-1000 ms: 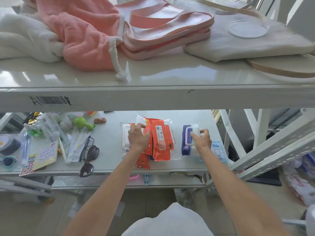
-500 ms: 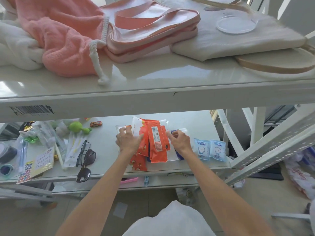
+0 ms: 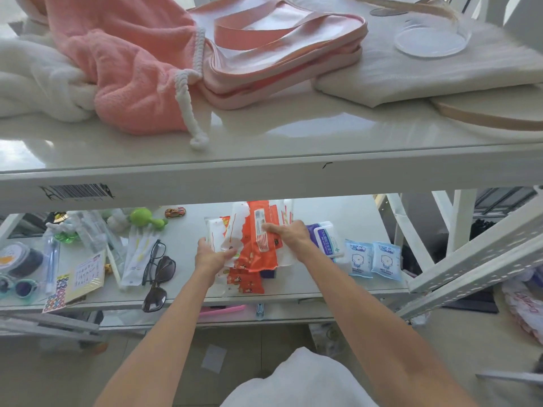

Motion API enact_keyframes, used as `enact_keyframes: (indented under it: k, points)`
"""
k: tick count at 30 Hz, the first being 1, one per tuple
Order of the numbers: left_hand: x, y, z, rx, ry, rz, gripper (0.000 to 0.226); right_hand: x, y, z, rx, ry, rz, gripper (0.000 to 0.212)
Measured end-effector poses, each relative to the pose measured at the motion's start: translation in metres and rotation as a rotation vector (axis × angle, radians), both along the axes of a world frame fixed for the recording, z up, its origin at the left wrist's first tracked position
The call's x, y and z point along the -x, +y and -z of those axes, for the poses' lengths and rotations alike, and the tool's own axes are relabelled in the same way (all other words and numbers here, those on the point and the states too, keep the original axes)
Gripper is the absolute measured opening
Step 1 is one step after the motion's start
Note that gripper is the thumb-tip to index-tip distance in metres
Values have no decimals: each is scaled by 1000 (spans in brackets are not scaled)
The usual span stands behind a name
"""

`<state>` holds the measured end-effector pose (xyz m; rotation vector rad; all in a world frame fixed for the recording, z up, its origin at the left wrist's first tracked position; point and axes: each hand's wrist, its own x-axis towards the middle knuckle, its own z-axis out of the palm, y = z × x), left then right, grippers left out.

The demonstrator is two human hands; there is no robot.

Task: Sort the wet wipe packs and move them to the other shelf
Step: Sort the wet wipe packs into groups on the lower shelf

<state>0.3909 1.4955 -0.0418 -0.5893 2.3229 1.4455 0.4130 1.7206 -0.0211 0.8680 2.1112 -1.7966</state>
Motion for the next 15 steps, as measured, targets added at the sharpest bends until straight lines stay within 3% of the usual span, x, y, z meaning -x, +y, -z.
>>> enact_keyframes:
  k: [2,3,7,9,10,12,13,15]
  points:
    - [2,-5,2,-32,-10,-34,68,21,0,13,21,27,42,98]
    - [3,-6,3,-48,-18,-46,63,34,-1,19,41,43,45,101]
    - [6,-6,-9,-225,-111,-113,37,49,-32,2,108,12,-27,54]
    - [4,-8,-28,-429,-183,-173,20,48,-49,3,116,6,-68,57]
    - [5,-11,-35,-505,-188,-174,20,50,-57,7,119,-9,-76,74]
    - [12,-12,-47,-561,-177,-65,36,65,-66,26,107,-52,-93,102]
    - [16,-11,-50,-532,-182,15,48,72,-69,31,74,-70,-112,100]
    - [31,-9,-44,-265,-148,124,87,79,-66,21,-81,-86,-172,83]
